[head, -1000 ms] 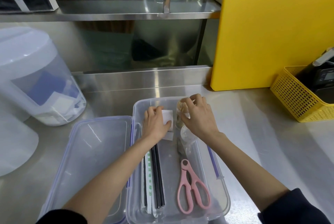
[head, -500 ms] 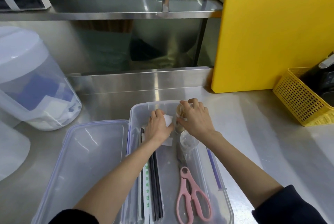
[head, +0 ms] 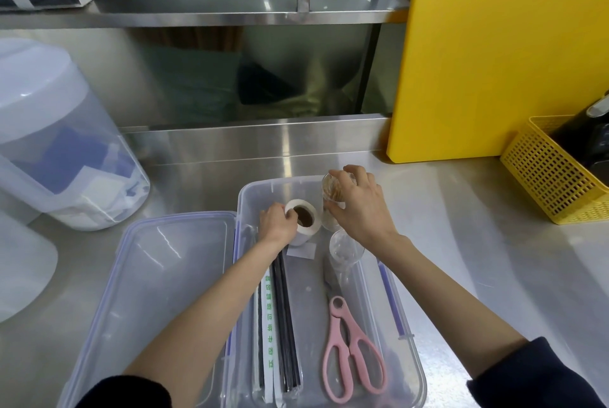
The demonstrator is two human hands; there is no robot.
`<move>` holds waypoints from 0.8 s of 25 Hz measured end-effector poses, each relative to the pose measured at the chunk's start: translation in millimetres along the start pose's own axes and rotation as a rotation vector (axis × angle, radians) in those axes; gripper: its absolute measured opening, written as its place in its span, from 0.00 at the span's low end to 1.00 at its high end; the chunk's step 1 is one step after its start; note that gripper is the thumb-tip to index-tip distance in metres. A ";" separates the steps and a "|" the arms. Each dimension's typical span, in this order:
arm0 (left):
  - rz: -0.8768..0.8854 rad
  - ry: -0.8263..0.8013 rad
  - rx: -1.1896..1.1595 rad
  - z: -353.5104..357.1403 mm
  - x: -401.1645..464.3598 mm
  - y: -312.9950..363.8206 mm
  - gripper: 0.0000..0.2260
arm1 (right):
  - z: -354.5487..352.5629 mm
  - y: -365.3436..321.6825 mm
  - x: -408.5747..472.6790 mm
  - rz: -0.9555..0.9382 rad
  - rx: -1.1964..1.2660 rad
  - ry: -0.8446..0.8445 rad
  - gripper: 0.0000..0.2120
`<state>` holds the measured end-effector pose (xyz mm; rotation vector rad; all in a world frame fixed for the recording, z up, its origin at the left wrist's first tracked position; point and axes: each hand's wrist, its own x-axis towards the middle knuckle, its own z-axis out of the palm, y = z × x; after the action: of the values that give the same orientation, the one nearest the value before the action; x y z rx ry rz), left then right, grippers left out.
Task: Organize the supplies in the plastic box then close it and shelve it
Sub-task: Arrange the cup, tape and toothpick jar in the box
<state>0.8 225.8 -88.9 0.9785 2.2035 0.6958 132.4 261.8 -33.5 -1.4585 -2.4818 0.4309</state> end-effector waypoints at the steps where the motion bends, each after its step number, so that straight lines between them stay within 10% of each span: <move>1: -0.007 0.017 -0.003 1.0 0.1 -0.5 0.14 | -0.4 -0.9 -0.3 -0.001 0.007 0.009 0.24; 13: 0.100 0.083 0.076 8.0 -0.9 -8.1 0.13 | -5.5 -0.6 -3.5 0.009 0.128 0.025 0.27; 20: 0.344 -0.147 0.515 15.1 -18.6 -22.2 0.36 | -3.3 0.9 -3.9 0.029 0.127 0.020 0.25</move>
<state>11.3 201.4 -107.8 1.6362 2.1445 0.1791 136.1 259.2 -30.9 -1.4429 -2.3732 0.5661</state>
